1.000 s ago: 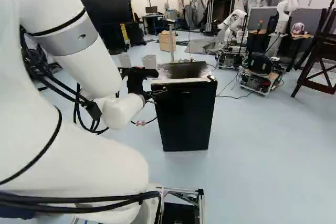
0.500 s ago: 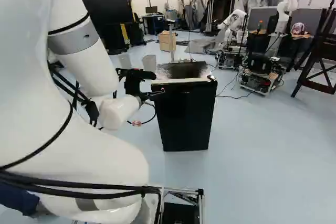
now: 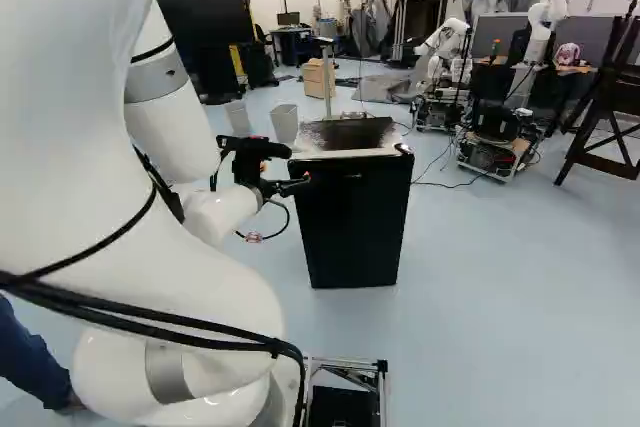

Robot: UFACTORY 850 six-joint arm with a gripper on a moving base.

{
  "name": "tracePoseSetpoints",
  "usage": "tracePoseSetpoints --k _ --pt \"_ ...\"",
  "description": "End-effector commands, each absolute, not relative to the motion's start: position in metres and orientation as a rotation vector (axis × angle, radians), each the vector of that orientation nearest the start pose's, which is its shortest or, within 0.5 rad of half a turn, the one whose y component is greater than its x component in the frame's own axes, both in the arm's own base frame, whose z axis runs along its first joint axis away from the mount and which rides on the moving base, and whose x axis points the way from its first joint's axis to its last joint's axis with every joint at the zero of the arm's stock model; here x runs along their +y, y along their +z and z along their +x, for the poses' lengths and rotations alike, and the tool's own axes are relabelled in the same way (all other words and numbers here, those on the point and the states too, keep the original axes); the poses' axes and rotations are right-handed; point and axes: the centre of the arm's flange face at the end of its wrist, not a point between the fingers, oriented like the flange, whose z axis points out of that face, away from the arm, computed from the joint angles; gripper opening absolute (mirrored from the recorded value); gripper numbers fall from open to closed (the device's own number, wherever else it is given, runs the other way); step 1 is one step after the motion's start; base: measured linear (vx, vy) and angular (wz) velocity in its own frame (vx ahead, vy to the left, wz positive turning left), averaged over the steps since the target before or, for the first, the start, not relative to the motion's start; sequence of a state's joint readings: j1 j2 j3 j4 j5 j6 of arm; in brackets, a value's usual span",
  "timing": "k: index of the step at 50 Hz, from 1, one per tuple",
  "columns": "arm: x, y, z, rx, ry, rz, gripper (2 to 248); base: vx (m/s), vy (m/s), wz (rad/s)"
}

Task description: Grab a drink from the fridge

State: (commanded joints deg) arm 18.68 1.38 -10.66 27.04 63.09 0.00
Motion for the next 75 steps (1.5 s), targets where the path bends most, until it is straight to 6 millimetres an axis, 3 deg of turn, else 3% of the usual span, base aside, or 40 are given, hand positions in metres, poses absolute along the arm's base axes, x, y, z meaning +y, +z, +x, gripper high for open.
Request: tracePoseSetpoints --k 52,75 --pt "0.115 0.296 0.353 0.491 -1.952 -2.602 247 0.0 0.0 0.0" --pt "0.139 0.275 0.364 0.594 -2.009 -2.63 247 0.0 0.0 0.0"
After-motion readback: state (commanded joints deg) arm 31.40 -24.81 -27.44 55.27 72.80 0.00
